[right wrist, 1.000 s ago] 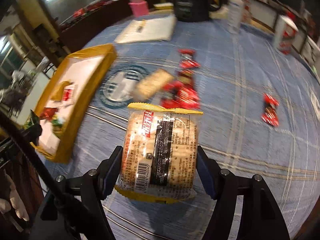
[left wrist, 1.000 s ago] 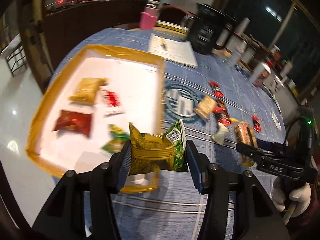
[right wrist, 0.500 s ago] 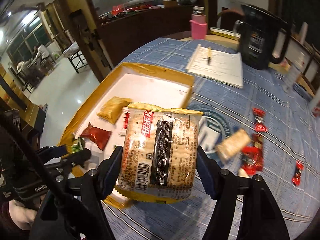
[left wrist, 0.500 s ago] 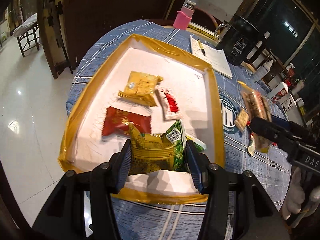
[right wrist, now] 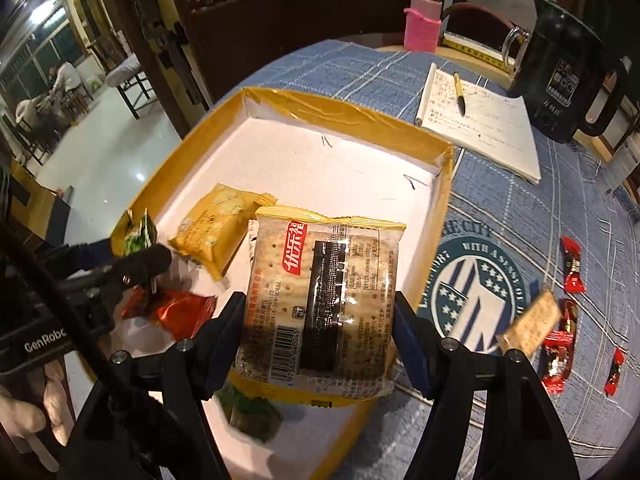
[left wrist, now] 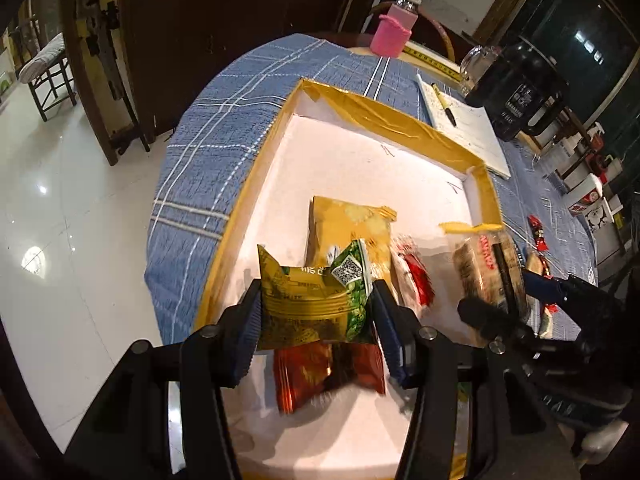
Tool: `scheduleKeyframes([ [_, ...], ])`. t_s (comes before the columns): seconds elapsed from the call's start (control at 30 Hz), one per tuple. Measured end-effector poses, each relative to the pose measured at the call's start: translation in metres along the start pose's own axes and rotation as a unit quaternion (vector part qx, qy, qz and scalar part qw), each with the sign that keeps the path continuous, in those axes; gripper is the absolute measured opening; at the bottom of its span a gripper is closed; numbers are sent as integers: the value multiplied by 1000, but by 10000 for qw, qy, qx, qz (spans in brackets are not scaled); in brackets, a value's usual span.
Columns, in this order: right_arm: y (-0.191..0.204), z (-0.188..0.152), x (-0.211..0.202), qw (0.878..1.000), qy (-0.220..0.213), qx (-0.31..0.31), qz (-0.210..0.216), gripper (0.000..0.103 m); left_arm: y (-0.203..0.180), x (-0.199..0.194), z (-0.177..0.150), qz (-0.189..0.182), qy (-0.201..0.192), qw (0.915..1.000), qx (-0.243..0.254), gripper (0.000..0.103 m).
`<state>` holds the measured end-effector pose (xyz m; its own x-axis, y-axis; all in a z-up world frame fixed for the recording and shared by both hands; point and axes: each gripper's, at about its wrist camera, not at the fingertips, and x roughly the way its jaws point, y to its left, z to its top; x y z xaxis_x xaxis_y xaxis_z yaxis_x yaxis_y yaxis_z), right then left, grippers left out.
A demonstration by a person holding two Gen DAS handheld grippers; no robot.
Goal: Organize snacks
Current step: 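Carry the bread package and pea bag over the white tray with both tools, then open both tools over the tray and move them back to the tablecloth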
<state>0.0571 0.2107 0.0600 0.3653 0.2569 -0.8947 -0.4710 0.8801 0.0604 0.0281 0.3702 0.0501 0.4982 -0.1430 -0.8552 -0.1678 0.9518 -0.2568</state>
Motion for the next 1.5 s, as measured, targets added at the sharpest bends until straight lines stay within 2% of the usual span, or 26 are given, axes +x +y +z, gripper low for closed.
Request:
scheduleKeyframes([
  [0.23,-2,5,17,9999,59,39,-156,68,2,18,13,12,112,9999,80,55],
  [0.37,-7,6,17,9999,40,89,41,69,2,20,18,-4,148,9999,43,61],
  [0.53,-15,6,6,9989,-62,311,338,69,5,13,16,-157,209,9994,-237,66],
  [0.8,-35,-4,-32,9956,-402,669,510,69,7,-21,1,-221,13,9969,-751,68],
  [0.93,-60,-22,-54,9918,-539,993,600,69,-1,-37,-15,-342,-70,9947,-965,68],
  [1.07,-92,-48,-70,9883,-577,1290,578,69,-21,-47,-29,-339,-119,9952,-911,69],
  [1.2,-128,-79,-85,9839,-594,1623,453,69,-45,-55,-41,-548,-153,9945,-883,69],
  [1.5,-230,-152,-126,9638,-611,2594,8,69,-127,-72,-67,-836,-307,9952,-409,69],
])
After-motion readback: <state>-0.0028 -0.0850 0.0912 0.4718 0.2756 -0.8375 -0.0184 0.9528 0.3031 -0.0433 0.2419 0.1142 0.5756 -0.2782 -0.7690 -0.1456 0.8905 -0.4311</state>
